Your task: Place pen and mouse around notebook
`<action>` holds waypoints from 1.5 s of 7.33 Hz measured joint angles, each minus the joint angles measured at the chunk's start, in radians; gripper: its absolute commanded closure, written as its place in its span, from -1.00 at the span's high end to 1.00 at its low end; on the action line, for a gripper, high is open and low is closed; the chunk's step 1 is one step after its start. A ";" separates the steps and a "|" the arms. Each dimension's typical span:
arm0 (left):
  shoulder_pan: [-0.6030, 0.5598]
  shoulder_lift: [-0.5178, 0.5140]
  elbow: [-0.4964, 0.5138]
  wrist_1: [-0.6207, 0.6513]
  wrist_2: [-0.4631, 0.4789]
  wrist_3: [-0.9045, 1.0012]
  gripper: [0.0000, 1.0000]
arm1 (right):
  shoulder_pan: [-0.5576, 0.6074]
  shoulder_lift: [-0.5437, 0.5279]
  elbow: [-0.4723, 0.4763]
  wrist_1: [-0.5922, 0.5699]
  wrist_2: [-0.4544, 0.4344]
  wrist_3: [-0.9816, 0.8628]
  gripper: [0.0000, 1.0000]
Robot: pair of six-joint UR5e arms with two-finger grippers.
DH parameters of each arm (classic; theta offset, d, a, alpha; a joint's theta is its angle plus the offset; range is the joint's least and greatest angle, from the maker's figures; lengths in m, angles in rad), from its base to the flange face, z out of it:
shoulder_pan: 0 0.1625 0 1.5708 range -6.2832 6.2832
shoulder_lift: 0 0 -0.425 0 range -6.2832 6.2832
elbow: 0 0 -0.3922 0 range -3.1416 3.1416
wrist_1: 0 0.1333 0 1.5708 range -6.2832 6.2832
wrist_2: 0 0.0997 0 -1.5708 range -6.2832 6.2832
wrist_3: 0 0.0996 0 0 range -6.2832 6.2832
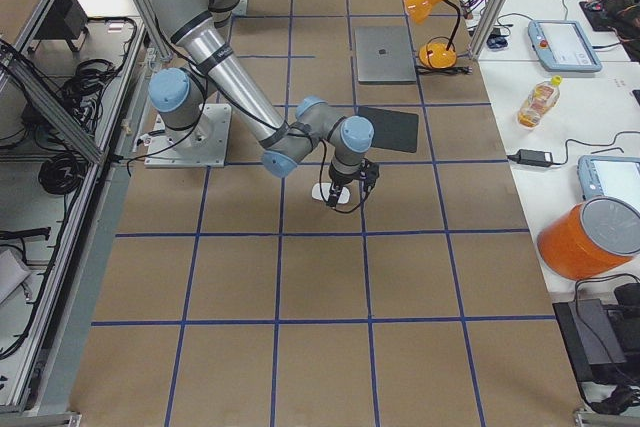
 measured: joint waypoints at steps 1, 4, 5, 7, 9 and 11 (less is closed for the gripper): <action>0.000 0.002 0.000 0.000 0.001 -0.004 -1.00 | 0.000 0.001 0.001 0.002 -0.013 -0.001 0.66; -0.031 0.041 0.002 -0.016 0.005 -0.190 -1.00 | 0.000 -0.001 0.001 0.014 -0.025 -0.002 0.27; -0.069 0.063 -0.001 -0.041 0.006 -0.318 -1.00 | 0.000 -0.003 0.001 0.017 -0.028 -0.001 0.26; -0.182 0.122 -0.005 -0.123 0.011 -0.618 -1.00 | 0.000 -0.008 -0.003 0.020 -0.063 -0.001 0.26; -0.308 0.182 -0.009 -0.199 0.005 -0.915 -1.00 | 0.000 -0.012 -0.013 0.021 -0.090 0.002 0.28; -0.483 0.224 0.000 -0.246 -0.003 -1.281 -1.00 | 0.008 -0.033 -0.037 0.027 -0.089 0.012 0.28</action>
